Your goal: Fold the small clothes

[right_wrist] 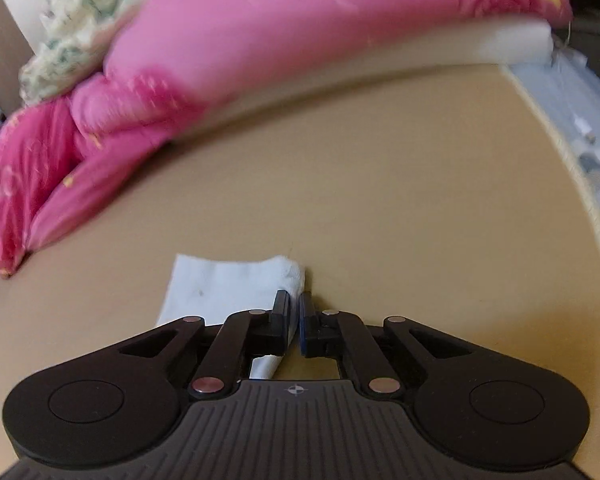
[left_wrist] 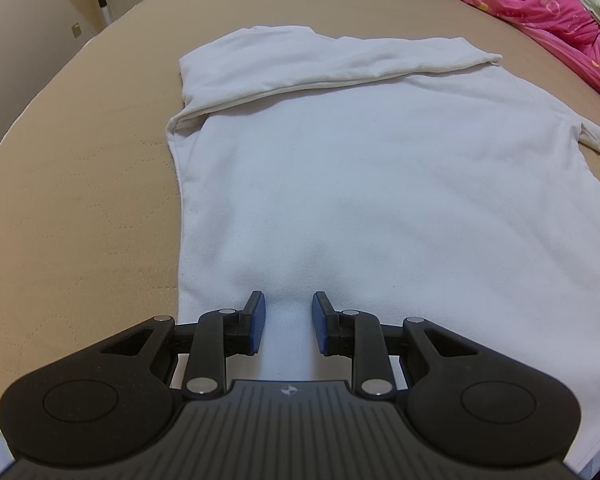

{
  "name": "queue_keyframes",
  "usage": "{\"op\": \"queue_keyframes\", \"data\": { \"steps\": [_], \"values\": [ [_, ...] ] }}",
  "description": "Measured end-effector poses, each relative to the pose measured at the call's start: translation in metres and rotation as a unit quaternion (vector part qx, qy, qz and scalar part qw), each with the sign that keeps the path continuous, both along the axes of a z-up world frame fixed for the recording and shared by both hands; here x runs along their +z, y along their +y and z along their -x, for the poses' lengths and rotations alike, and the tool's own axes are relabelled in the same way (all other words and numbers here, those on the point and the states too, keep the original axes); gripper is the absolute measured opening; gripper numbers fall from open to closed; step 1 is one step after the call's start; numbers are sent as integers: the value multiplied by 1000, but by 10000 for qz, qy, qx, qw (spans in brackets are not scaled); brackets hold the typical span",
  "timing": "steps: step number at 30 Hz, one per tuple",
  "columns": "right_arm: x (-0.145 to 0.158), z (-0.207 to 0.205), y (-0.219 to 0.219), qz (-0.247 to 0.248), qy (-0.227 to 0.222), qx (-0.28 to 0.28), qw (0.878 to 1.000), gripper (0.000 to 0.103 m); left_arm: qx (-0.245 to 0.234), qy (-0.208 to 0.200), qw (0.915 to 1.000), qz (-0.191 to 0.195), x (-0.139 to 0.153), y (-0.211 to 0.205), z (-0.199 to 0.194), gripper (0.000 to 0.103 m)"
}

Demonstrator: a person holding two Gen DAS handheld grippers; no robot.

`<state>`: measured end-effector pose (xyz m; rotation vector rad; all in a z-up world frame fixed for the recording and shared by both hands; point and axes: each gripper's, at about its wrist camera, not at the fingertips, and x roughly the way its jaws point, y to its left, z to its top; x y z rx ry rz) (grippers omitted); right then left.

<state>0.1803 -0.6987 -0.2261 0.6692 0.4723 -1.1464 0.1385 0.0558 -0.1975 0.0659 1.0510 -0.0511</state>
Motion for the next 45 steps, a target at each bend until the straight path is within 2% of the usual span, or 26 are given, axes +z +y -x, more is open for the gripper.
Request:
{"op": "queue_keyframes", "data": {
  "steps": [1, 2, 4, 5, 8, 10, 12, 14, 16, 17, 18, 19, 21, 23, 24, 25, 27, 29, 30, 32, 34, 36, 38, 40, 41, 45],
  "values": [
    [11, 0, 6, 337, 205, -258, 9989, 27, 4, 3, 10000, 0, 0, 0, 0, 28],
    [22, 1, 13, 661, 199, -438, 9967, 29, 4, 4, 10000, -7, 0, 0, 0, 28],
    [39, 2, 18, 974, -227, -175, 9948, 29, -3, 0, 10000, -11, 0, 0, 0, 28],
    [43, -4, 17, 940, -436, 144, 9945, 29, 1, -1, 10000, -4, 0, 0, 0, 28],
    [37, -34, 11, 287, -918, 1432, 9850, 30, 0, -7, 10000, -4, 0, 0, 0, 28],
    [23, -55, 12, -28, -649, 1781, 9819, 36, -12, -19, 10000, -18, 0, 0, 0, 28],
    [8, -76, 12, -227, -191, 1874, 9818, 47, -25, -35, 10000, -34, 0, 0, 0, 28],
    [-5, -94, 15, -232, 408, 1884, 9810, 47, -30, -42, 10000, -40, 0, 0, 1, 28],
    [-3, -112, 25, 127, 759, 1967, 9774, 47, -37, -56, 10000, -53, -1, -1, 2, 28],
    [-5, -122, 30, 318, 1088, 1996, 9733, 34, -47, -65, 9999, -65, -1, -1, 1, 28],
    [-7, -129, 32, 507, 1420, 1940, 9693, 4, -55, -74, 9999, -75, -1, -2, 2, 28],
    [-6, -130, 29, 551, 1440, 1931, 9690, 1, -60, -81, 9999, -82, -1, -2, 2, 28],
    [0, -129, 21, 479, 1079, 1771, 9771, 0, -67, -94, 9999, -89, -1, -3, 3, 28],
    [9, -111, 20, 845, 242, 1581, 9835, 0, -77, -105, 9999, -93, -1, -3, 3, 28],
    [16, -109, 21, 1145, 167, 1414, 9832, 0, -76, -110, 9999, -94, -1, -3, 4, 28],
    [20, -106, 18, 1194, 46, 1170, 9859, 0, -77, -110, 9999, -95, -1, -3, 3, 28],
    [16, -106, 3, 813, 82, 894, 9926, 1, -75, -107, 9999, -92, -1, -3, 4, 28],
    [3, -101, -4, 175, 155, 1029, 9944, 4, -67, -97, 9999, -77, -1, -3, 3, 28],
    [0, -94, -2, 170, 158, 1011, 9946, 7, -61, -91, 9999, -67, -1, -2, 3, 28],
    [1, -76, 10, 751, 236, 662, 9947, 13, -36, -74, 10000, -44, -1, -2, 3, 28],
    [3, -57, 23, 1262, 183, 312, 9913, 25, -14, -54, 10000, -29, 0, -2, 2, 28],
    [-1, -42, 22, 1141, 167, 245, 9930, 34, -9, -53, 10000, -22, 0, -1, 1, 28],
    [-14, -49, 9, 395, 246, 726, 9963, 33, -23, -64, 10000, -24, 1, -1, 1, 28],
    [-18, -53, 13, 554, 384, 886, 9938, 30, -22, -69, 10000, -8, 1, 0, 2, 28],
    [-19, -53, 15, 634, 457, 1003, 9919, 7, -18, -69, 10000, -4, 1, 0, 2, 28],
    [-14, -45, 7, 710, 588, 575, 9941, 6, 18, -69, 10000, 12, 2, -1, 1, 28]
  ]
}}
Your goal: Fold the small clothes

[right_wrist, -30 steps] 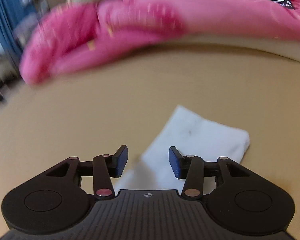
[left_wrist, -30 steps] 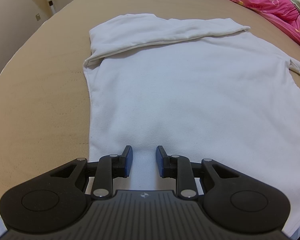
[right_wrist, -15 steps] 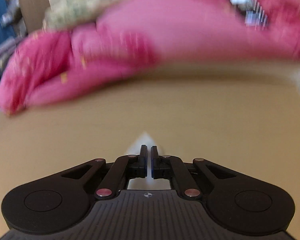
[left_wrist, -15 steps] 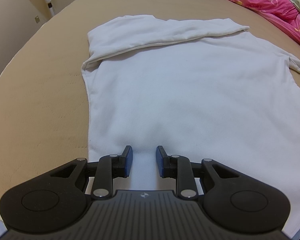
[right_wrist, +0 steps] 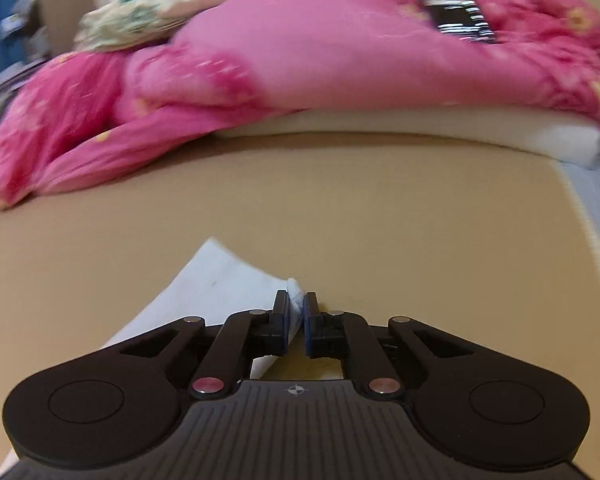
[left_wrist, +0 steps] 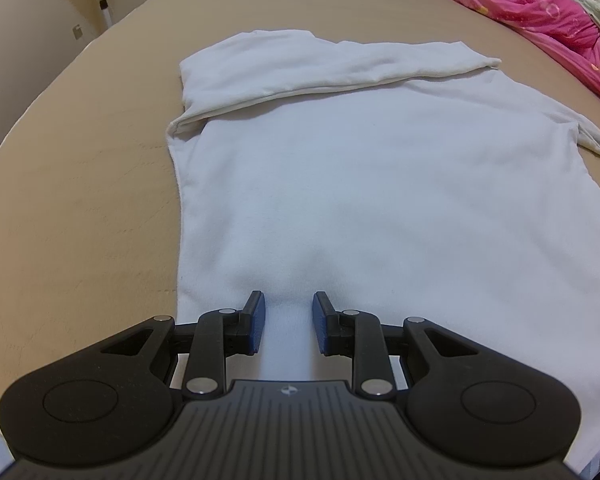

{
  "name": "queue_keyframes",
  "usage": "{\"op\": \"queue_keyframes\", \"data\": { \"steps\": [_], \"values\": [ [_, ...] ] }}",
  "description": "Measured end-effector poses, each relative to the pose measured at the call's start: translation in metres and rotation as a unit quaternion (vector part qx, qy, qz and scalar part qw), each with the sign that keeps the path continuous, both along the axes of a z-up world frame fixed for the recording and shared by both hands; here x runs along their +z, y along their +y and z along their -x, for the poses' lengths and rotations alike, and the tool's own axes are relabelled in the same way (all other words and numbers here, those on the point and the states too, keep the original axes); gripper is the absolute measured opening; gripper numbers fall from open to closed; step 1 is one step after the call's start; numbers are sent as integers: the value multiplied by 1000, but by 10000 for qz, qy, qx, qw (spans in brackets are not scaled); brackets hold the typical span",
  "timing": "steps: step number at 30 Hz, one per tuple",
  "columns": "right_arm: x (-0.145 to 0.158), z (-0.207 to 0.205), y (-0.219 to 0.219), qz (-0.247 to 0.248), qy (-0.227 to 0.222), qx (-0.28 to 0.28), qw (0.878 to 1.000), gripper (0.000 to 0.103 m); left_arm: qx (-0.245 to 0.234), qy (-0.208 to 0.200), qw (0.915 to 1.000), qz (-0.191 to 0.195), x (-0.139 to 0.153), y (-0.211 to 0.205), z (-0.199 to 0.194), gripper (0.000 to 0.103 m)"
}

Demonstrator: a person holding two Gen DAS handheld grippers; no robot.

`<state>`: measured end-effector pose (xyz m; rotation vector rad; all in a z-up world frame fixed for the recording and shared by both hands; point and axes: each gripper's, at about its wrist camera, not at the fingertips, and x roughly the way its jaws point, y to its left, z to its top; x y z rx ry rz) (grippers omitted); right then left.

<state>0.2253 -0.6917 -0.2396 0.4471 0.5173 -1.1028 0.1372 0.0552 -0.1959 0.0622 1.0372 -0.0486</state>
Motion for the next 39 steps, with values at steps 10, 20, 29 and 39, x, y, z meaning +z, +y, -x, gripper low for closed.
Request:
{"op": "queue_keyframes", "data": {
  "steps": [10, 20, 29, 39],
  "values": [
    [102, -4, 65, 99, -773, 930, 9926, 27, -337, -1093, 9934, -59, 45, -28, -22, 29],
    [183, 58, 245, -1112, -1615, 4276, 8824, 36, -760, -1474, 9846, 555, 59, -130, -158, 29],
    [114, 23, 297, -139, -333, 5122, 8581, 41, -1289, -1047, 9855, 338, 10, -231, -247, 48],
    [95, 13, 321, -174, 236, 5447, 8381, 41, -199, -1436, 9894, -3, 34, -151, -258, 4]
  ]
}}
